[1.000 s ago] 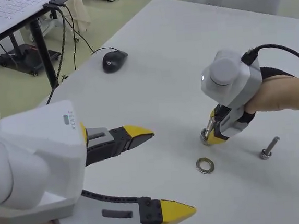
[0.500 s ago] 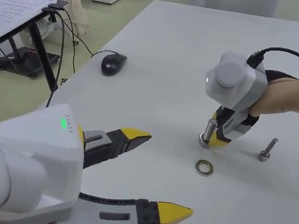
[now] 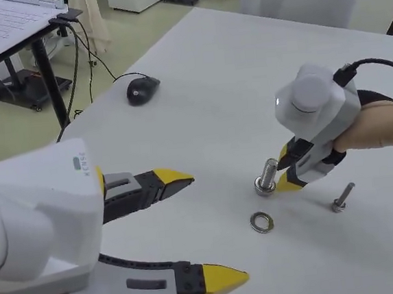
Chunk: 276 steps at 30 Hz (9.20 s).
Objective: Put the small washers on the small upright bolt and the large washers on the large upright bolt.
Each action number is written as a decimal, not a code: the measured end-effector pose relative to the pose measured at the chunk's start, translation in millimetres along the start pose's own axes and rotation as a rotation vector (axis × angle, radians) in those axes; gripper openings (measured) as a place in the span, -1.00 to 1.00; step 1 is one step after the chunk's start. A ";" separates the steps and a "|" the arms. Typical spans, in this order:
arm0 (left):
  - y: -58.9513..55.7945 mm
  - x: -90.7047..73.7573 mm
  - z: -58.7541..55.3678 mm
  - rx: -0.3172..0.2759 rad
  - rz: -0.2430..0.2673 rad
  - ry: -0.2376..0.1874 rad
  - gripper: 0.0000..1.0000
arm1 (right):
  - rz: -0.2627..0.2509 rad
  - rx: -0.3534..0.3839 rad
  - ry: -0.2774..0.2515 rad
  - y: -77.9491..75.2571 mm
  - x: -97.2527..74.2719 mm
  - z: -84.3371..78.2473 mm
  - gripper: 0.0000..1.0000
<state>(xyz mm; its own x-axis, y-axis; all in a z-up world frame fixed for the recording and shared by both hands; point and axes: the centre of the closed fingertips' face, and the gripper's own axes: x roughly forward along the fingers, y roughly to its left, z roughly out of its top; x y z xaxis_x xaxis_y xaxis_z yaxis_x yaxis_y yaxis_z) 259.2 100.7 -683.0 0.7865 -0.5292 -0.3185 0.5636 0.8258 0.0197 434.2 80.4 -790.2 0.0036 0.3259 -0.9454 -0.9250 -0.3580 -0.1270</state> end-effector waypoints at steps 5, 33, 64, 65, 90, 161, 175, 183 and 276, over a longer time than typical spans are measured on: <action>-0.9 -0.7 2.5 0.007 0.001 -0.001 0.33 | 0.004 0.009 -0.006 10.8 -4.8 -2.3 -0.52; -2.5 -9.8 8.1 0.008 0.020 -0.012 0.33 | 0.094 0.007 -0.052 59.4 16.2 14.0 -0.40; -0.7 -8.0 7.0 0.002 0.026 -0.007 0.33 | 0.124 -0.001 -0.014 60.5 33.2 6.1 -0.52; -0.7 -8.0 7.0 0.003 0.026 -0.007 0.33 | 0.124 -0.003 -0.014 60.5 33.4 6.0 -0.52; -1.0 -8.3 5.9 0.004 0.031 -0.001 0.33 | 0.110 -0.007 -0.003 57.8 31.3 7.2 -0.58; -0.9 -4.9 10.2 0.012 0.017 -0.011 0.33 | -0.026 -0.003 -0.036 -11.4 -28.9 23.6 -0.57; 2.0 -3.7 8.9 0.006 0.022 -0.009 0.33 | -0.014 -0.004 -0.015 -16.2 -18.4 18.8 -0.57; 2.9 -3.2 8.0 0.002 0.024 -0.008 0.33 | -0.005 -0.006 -0.007 -17.0 -9.5 17.0 -0.57; -0.2 9.5 22.9 -0.002 -0.042 -0.049 0.33 | -0.082 0.139 -0.252 28.8 -46.6 6.2 -0.54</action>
<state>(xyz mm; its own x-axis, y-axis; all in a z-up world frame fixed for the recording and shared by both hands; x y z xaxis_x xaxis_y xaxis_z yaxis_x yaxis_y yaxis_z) 272.3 91.0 -664.3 0.7736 -0.5720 -0.2726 0.5958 0.8031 0.0054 405.0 60.3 -747.9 0.0027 0.5618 -0.8273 -0.9687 -0.2038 -0.1416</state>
